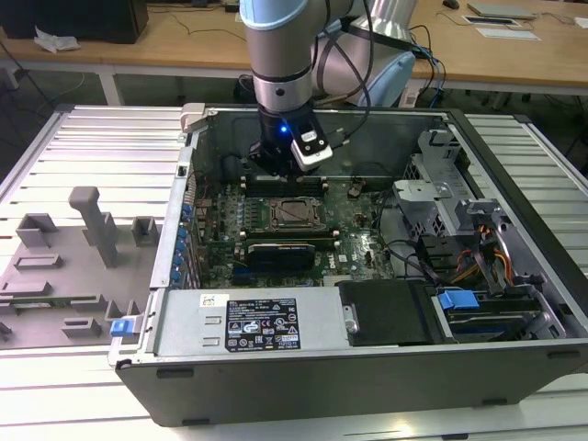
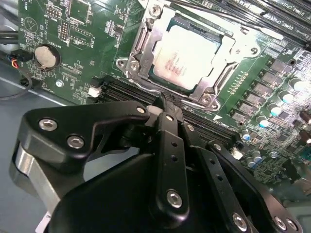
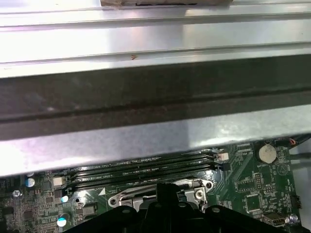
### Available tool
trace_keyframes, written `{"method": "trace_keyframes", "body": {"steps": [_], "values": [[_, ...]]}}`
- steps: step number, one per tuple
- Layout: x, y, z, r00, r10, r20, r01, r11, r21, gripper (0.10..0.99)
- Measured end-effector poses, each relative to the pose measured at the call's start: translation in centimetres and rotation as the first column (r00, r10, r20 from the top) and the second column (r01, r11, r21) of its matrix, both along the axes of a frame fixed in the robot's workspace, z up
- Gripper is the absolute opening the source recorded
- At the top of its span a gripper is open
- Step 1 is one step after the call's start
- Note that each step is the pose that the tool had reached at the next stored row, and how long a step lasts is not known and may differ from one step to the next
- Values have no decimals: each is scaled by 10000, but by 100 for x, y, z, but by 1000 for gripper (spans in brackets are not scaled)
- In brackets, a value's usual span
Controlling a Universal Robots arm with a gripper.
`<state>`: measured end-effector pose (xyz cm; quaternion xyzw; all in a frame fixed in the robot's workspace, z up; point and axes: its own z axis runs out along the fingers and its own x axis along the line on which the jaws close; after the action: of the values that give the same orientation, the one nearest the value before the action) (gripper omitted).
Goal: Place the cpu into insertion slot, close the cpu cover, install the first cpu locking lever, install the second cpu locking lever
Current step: 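Install the first cpu locking lever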
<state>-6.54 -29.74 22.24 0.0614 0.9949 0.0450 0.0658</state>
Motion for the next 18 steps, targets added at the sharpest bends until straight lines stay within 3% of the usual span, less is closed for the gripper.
{"method": "trace_keyframes", "body": {"steps": [3,6,9,14,16,18], "values": [[0,-35,0,10000,-1,-39,0,10000,-88,106],[0,-152,0,9998,-4,-196,-3,9994,-354,106],[0,-236,0,9994,-8,-345,-10,9986,-532,106],[82,-256,-3,9990,93,-428,-116,9985,-531,106],[116,-257,-3,9984,136,-546,-166,9983,-559,106],[117,-258,14,9981,135,-595,-171,9980,-602,106]]}}
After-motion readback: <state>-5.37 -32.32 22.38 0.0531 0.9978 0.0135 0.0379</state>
